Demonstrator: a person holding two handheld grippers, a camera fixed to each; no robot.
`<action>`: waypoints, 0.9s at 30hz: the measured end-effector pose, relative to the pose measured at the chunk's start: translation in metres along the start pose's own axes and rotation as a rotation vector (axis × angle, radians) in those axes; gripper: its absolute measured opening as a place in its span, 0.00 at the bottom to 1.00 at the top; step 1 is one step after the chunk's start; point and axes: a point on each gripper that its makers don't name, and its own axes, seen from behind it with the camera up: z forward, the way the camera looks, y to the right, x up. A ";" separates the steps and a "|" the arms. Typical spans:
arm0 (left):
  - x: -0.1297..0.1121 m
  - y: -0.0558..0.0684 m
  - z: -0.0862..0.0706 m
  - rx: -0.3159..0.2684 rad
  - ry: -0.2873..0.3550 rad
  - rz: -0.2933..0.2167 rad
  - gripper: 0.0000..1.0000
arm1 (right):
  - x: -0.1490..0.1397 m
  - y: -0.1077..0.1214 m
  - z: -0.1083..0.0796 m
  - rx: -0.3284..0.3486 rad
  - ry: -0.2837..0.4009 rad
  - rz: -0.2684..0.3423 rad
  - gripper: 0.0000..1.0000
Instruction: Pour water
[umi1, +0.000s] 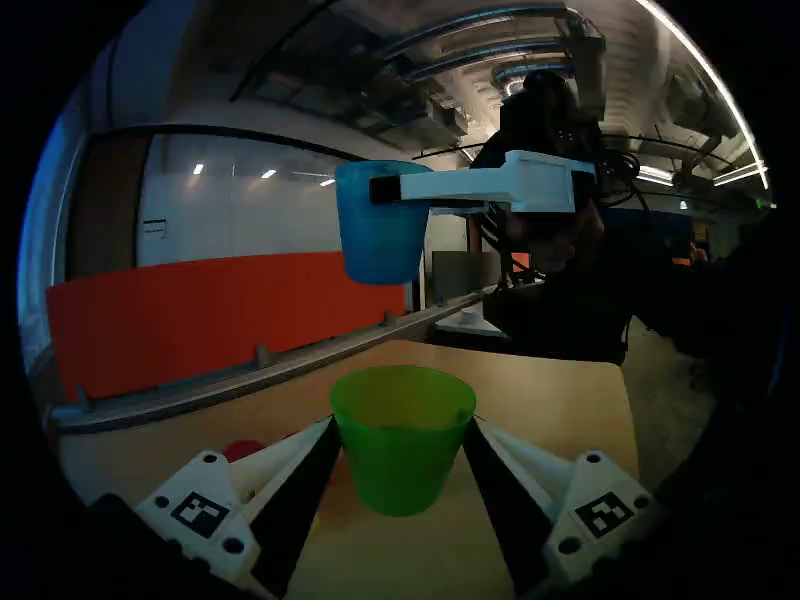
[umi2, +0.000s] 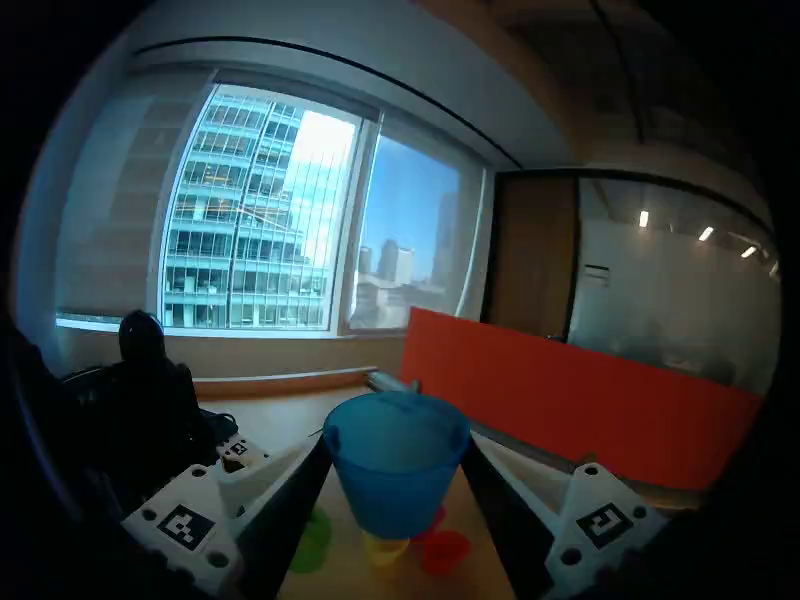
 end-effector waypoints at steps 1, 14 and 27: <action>-0.001 -0.001 0.000 0.002 -0.001 -0.002 0.83 | -0.001 0.001 0.000 0.000 0.000 0.005 0.90; -0.005 -0.015 -0.009 0.034 -0.010 -0.009 0.83 | -0.016 0.014 -0.010 -0.016 -0.005 0.055 0.90; -0.012 -0.040 -0.028 0.098 -0.026 -0.015 0.83 | -0.043 0.038 -0.035 -0.081 -0.024 0.053 0.90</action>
